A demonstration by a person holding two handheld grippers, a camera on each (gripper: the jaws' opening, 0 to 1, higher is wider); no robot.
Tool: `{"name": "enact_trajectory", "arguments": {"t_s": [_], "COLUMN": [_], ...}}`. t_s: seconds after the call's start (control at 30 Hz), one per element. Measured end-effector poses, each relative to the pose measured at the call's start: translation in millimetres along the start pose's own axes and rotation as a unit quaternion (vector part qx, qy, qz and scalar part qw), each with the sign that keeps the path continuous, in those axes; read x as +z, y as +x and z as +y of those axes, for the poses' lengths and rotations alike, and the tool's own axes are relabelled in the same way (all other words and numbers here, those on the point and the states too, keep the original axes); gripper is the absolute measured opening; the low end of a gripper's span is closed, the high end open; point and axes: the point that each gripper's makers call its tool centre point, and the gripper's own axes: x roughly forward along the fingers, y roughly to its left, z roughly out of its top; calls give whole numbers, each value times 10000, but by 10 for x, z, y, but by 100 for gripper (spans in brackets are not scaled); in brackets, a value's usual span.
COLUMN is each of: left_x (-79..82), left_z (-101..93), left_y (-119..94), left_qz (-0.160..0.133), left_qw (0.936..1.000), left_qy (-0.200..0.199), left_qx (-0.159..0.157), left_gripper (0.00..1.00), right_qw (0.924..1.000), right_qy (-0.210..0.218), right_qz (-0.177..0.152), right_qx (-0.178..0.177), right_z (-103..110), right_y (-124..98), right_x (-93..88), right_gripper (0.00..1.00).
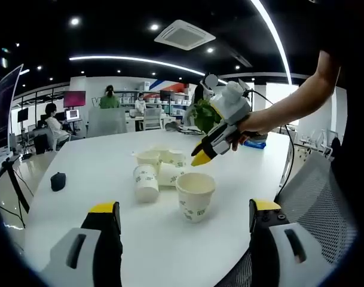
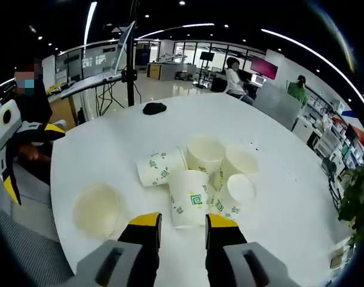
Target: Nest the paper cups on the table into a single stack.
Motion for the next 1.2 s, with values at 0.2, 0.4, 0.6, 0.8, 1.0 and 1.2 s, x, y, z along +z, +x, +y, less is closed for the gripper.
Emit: {"name": "enact_trajectory", "arguments": {"t_s": [0.2,0.4,0.6,0.8,1.0,1.2], "left_x": [-22,-37,-31,-44,-65,-67], "left_z": [14,21,15,29,38,30], "left_y": [4,8,15,17,19,22], "left_qz": [23,52,74,82,111,127], "left_qw": [10000,10000,10000,9999,9999,9998], "left_qy": [-4,-17,-49,-79,-104,-139], "left_qx": [0,4,22,32,29,19], "left_gripper": [88,88,87,87,86,85], "right_qw": [9999,9994,9987,9980,9973,9968], "right_qy": [-40,-158,-121,-153,-120,-104], "right_qz": [91,278,419,542,650,718], "right_qx": [60,161,249,296,329,339], "right_z": [-40,-48,-39,-41,-48,-23], "right_y": [123,276,408,524,611,676], "right_x": [-56,-133,-186,-240,-276,-315], "right_gripper": [31,34,34,34,34,35]}}
